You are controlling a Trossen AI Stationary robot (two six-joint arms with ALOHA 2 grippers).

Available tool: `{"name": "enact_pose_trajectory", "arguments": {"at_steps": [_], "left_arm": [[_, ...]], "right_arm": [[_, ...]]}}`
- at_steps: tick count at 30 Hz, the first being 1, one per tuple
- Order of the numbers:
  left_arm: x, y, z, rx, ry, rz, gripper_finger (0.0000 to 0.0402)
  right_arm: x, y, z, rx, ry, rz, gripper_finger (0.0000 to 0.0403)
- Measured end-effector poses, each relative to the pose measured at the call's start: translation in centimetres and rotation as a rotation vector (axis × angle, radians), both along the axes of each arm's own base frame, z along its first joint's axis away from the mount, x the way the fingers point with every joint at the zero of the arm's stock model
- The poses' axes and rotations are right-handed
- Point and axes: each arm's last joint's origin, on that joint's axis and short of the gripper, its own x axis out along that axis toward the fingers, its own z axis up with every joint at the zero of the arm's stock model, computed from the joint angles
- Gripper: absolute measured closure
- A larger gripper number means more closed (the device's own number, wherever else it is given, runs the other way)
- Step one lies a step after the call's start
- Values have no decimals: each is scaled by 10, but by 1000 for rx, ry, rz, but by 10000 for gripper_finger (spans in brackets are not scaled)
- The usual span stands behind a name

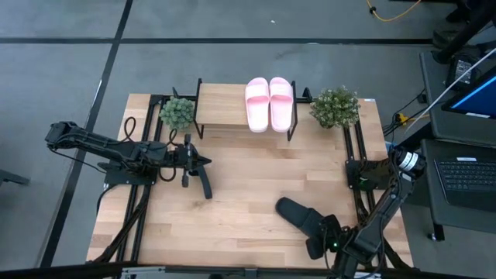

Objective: Pick and place slides into the shelf
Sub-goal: Put the bottom black slipper on the shelf

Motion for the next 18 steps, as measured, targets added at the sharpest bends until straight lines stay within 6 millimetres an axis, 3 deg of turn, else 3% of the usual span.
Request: {"name": "enact_pose_trajectory", "arguments": {"at_steps": [18], "left_arm": [[0, 0, 0, 1, 3, 0, 401]], "right_arm": [[13, -11, -12, -116, 60, 44, 225]]}}
